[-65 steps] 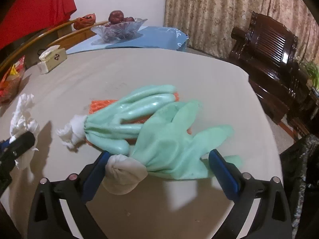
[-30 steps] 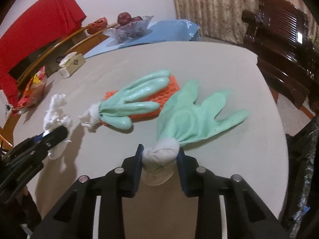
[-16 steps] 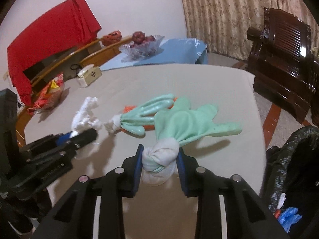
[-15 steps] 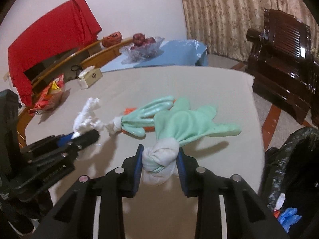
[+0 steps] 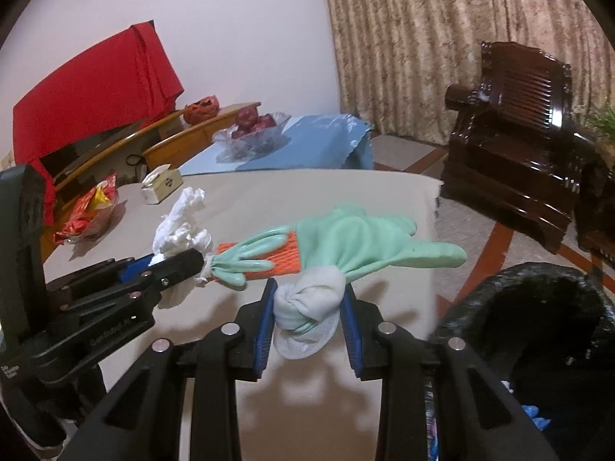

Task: Collect trash
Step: 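Carry the green glove over the bin with the right tool while the left tool holds the tissue, then bring the white tissue over the bin with the left tool while both tools open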

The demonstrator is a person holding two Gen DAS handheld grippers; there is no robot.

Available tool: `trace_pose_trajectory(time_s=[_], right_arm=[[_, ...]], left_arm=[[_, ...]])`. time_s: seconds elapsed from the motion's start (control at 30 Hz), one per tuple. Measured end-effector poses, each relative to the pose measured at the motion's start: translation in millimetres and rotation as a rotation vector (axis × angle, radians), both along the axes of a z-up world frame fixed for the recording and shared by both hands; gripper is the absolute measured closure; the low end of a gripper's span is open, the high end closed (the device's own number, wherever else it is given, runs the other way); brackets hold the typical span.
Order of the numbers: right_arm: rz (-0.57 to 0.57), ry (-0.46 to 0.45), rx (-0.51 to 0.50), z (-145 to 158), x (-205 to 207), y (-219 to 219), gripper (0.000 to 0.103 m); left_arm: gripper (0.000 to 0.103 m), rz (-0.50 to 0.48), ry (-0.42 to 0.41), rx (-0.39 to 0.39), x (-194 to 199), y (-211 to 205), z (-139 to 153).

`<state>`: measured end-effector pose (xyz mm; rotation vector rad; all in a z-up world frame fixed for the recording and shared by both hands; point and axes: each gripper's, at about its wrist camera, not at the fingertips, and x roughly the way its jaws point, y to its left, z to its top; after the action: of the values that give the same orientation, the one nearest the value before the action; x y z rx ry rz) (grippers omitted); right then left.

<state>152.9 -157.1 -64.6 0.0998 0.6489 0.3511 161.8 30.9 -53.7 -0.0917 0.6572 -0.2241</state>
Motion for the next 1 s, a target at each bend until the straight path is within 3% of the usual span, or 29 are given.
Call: trace_pose_trajectory(time_s=[0.53, 1.0], right_arm=[[-0.226, -0.04, 0.006, 12, -40, -122, 0.071], [-0.368, -0.002, -0.033, -9, -61, -204, 0.071]], left_arm=[[0.08, -0.212, -0.036, -0.009, 2, -124, 9], [0.08, -0.358, -0.012, -0.02, 8, -219, -16]])
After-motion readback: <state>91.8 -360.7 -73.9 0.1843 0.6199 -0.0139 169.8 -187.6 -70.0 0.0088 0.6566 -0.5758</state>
